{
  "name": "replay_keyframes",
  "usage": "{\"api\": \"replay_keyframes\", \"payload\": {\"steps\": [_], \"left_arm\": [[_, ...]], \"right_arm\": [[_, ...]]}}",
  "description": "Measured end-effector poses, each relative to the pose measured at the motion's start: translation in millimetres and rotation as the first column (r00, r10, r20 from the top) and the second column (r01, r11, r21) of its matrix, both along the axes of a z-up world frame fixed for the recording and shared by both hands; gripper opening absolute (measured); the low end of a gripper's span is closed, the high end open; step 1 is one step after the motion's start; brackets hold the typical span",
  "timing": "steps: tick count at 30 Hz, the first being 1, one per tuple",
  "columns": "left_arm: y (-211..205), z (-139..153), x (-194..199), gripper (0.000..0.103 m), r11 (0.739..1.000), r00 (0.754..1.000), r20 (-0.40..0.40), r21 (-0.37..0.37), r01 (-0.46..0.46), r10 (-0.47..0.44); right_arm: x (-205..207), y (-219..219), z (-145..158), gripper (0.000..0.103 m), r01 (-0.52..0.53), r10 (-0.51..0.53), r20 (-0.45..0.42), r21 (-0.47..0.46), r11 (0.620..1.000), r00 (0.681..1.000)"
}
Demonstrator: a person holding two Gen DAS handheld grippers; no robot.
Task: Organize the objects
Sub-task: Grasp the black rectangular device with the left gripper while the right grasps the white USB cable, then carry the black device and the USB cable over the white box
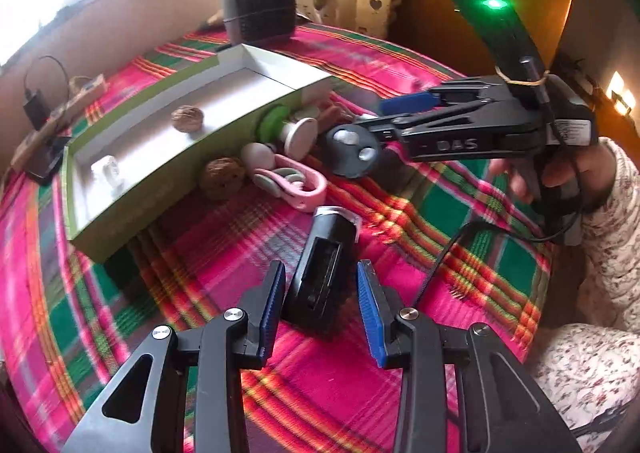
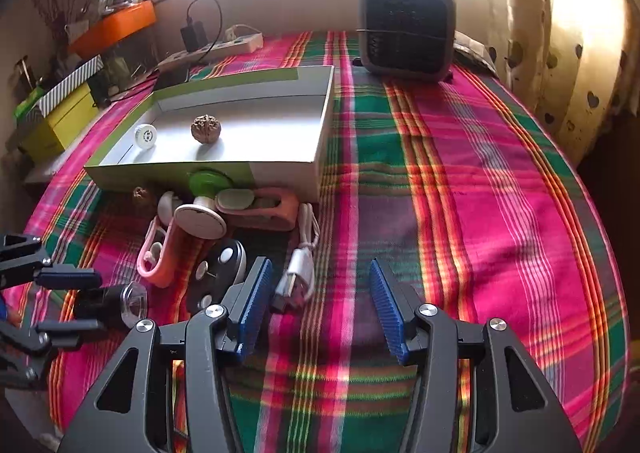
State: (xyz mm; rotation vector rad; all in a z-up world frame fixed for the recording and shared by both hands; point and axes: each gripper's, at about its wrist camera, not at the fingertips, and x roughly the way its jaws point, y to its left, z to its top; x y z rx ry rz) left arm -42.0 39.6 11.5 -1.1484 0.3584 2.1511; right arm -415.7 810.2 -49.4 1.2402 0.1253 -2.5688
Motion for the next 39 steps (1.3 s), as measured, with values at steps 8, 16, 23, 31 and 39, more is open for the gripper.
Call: {"api": "replay_keyframes", "payload": {"steps": [8,16,23,31,39], "left_arm": [[4,-3,-7,0.035,0.999,0.999,0.017,0.026,-0.048,0.047],[3,-5,-9,0.032,0.994,0.995,0.006,0.045,-0.101,0.100],[0,-6,-11,0.026,0.989,0.992,0.010,0.072,-0.130,0.130],[0,-6,-12,0.025,0.984,0.987,0.005,0.081,-0.160,0.160],[-1,-6,-12,0.025,0.980,0.983,-0.002,0.080,-0.181,0.182]], "right_arm": [[-4,-7,-1,0.052,-0.013,0.014,-0.010,0.047,0.999,1.000],[-2,-7,-1,0.043,-0.013,0.013,-0.014,0.045,0.999,1.000],[1,-8,0,0.023,-0.020,0.021,-0.017,0.041,0.999,1.000],[2,-7,0,0.016,-0.022,0.023,-0.019,0.039,0.999,1.000],[2,-7,0,0.016,-0.022,0.022,-0.018,0.033,0.999,1.000]]}}
